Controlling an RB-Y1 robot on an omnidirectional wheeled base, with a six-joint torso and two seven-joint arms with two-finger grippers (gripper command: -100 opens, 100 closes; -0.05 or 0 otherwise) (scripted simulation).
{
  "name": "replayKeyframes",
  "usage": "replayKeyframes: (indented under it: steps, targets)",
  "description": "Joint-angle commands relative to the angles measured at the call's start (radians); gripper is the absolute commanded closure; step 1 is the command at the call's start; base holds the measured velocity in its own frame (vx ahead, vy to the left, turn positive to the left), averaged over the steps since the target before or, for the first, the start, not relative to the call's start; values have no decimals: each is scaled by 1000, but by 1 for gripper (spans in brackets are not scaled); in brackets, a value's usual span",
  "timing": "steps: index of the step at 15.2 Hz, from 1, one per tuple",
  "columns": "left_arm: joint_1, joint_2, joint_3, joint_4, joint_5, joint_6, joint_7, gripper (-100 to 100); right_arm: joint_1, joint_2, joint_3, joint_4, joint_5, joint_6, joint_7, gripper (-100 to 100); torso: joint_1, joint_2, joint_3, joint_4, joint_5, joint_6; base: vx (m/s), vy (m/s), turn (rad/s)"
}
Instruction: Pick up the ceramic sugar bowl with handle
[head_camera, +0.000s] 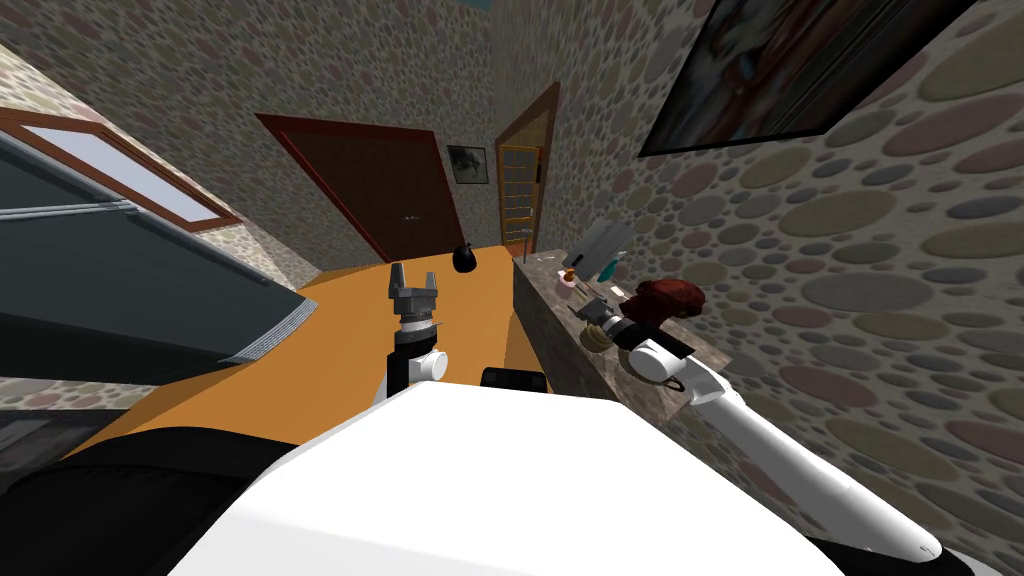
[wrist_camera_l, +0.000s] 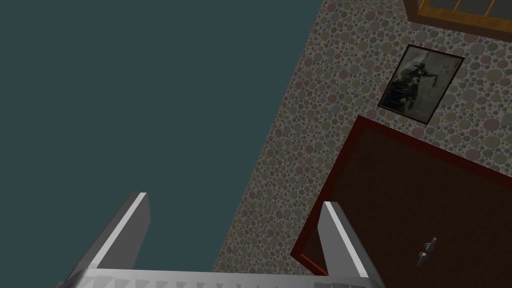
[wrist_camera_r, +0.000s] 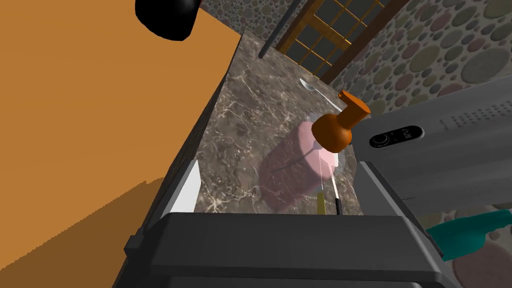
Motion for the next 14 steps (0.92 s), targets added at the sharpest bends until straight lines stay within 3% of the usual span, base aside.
replayKeyframes:
  steps: [1, 2, 4, 5, 10, 11, 13, 14]
  targets:
    - [0, 0, 0, 0, 0, 0, 0, 0, -4, -18, 3, 4, -39, 14, -37, -100, 0, 0, 0, 0, 0, 0, 14, 3, -7]
    - [0, 0, 0, 0, 0, 0, 0, 0, -19, -59, 17, 19, -68, 48, -67, -100, 0, 0, 0, 0, 0, 0, 16, 4, -22]
    - [0, 0, 0, 0, 0, 0, 0, 0, -19, -63, 17, 19, -101, 48, -95, -100, 0, 0, 0, 0, 0, 0, 15, 5, -13]
    - [0, 0, 0, 0, 0, 0, 0, 0, -34, -102, 30, 34, -128, 81, -124, -100, 0, 0, 0, 0, 0, 0, 14, 4, -17]
    - [0, 0, 0, 0, 0, 0, 0, 0, -49, -151, 43, 48, -223, 114, -207, -100, 0, 0, 0, 0, 0, 0, 15, 2, -15]
    - [0, 0, 0, 0, 0, 0, 0, 0, -63, -193, 56, 62, -253, 147, -240, -100, 0, 0, 0, 0, 0, 0, 15, 3, -16]
    - [0, 0, 0, 0, 0, 0, 0, 0, -63, -193, 56, 62, -282, 147, -262, -100, 0, 0, 0, 0, 0, 0, 14, 3, -14]
    - [0, 0, 0, 0, 0, 0, 0, 0, -77, -234, 68, 75, -311, 178, -298, -100, 0, 0, 0, 0, 0, 0, 15, 5, -17]
